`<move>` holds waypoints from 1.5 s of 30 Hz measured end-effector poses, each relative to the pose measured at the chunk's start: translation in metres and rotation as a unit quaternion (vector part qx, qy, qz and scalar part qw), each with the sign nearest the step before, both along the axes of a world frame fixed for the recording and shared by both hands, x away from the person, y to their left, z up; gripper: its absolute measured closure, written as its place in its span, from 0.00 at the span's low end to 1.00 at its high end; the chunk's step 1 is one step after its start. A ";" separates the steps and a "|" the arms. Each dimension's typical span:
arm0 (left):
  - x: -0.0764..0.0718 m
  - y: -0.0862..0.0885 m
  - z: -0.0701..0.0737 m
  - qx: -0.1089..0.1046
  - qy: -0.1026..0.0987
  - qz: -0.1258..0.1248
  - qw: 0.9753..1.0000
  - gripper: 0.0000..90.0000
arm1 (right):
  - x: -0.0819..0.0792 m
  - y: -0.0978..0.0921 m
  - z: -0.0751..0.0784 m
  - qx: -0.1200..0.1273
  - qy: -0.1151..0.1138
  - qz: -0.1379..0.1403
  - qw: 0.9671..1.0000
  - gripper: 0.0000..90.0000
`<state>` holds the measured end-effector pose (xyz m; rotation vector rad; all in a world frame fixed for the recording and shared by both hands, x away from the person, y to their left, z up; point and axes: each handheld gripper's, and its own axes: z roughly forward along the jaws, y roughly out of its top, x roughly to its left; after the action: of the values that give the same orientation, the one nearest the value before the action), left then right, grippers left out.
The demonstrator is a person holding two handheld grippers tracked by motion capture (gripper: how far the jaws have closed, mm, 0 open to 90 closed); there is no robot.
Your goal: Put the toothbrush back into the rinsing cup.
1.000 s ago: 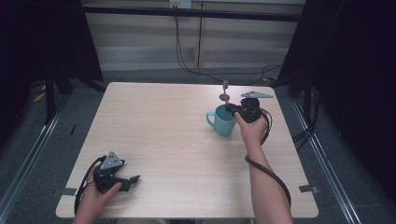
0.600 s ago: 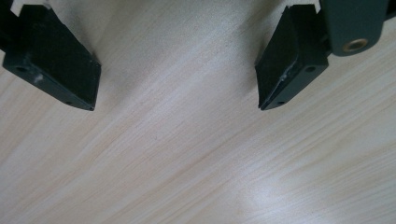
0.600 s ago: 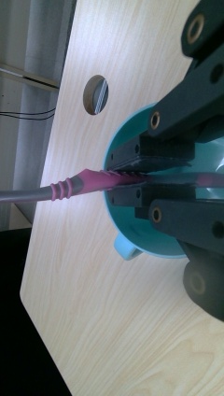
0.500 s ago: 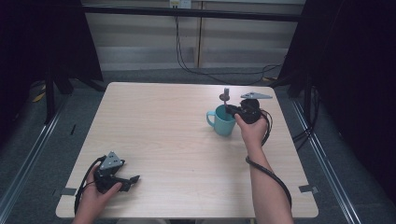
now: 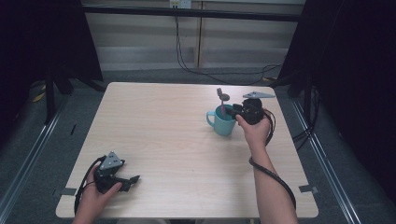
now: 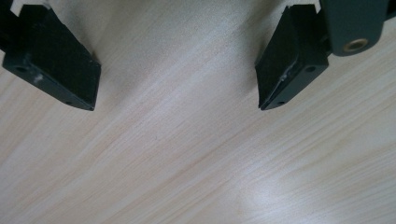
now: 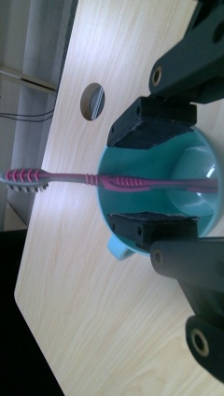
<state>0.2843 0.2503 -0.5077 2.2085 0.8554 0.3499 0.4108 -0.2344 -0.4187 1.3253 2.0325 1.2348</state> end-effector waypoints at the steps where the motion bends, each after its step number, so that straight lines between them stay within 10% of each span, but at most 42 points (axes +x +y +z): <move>1: 0.000 0.000 0.000 0.000 0.000 0.000 1.000 0.15 | 0.000 0.000 0.001 -0.005 0.000 0.001 1.000 0.59; 24: 0.000 0.000 0.000 0.000 0.000 0.000 1.000 0.15 | -0.009 0.017 0.013 -0.050 0.016 0.046 0.998 0.29; 45: 0.000 0.000 0.000 0.000 0.000 0.000 1.000 0.15 | -0.026 0.008 0.013 -0.034 0.033 0.077 0.996 0.17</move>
<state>0.2843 0.2503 -0.5077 2.2081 0.8558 0.3501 0.3848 -0.2262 -0.4054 1.2112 2.2388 1.1885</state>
